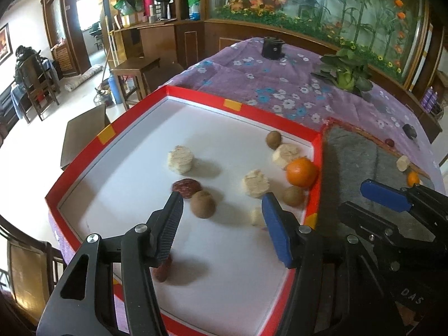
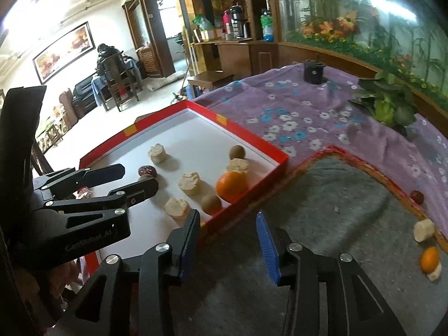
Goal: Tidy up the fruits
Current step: 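Move both open tools back over the felt mat, then lower both open tools toward the orange and beige cookies on the felt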
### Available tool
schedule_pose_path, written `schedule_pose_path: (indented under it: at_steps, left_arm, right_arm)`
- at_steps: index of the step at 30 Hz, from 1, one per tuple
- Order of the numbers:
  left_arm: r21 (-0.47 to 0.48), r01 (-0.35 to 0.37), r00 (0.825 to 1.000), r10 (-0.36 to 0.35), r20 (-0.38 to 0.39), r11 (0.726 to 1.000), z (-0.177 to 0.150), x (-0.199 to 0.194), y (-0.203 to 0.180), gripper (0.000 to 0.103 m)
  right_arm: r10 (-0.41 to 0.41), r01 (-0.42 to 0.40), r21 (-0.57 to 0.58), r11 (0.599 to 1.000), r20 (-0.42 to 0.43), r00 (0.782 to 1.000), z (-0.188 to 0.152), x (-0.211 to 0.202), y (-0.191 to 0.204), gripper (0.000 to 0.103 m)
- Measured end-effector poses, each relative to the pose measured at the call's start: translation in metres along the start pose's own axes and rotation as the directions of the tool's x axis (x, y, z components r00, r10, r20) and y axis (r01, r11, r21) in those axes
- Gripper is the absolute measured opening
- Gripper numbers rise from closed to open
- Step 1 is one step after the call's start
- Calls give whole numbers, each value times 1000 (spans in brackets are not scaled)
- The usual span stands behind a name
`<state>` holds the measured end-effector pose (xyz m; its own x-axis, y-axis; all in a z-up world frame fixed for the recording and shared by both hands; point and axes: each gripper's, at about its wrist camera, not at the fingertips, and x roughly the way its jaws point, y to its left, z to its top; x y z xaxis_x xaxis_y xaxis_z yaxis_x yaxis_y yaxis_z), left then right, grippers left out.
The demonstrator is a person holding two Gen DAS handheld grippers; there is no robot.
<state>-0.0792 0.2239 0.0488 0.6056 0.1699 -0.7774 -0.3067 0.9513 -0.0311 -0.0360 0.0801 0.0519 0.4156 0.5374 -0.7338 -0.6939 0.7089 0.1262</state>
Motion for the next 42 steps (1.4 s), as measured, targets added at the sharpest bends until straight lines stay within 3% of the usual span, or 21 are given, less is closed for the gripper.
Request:
schedule_pose_path:
  at_steps: [6,10,21,29,42]
  left_arm:
    - [34,28,1000,-28,-4,999,2,-2,-26,59]
    - [58,52,999,-53,0,997,3,-5,-45,69]
    - [169,126,992,-124,-23,978,5,-6,-119,69]
    - [221,200,979,-189,-70,955,4,-1,-170,69]
    - [241,301,952,-275,-137,923,21,14,-237,69]
  right_arm:
    - [-32,32,40,999,-2,999,-13,-14,-20,49]
    - [-58,59,70,996,-9,998,-26,-24,-37,49]
    - [-160,158,178,971,2,987,-62,-71,-97,50]
    - [-238,232,279,932,-10,971,-95,-103,-151,51]
    - [-267,252,363,897,-7,964,-122,-123,-203,52]
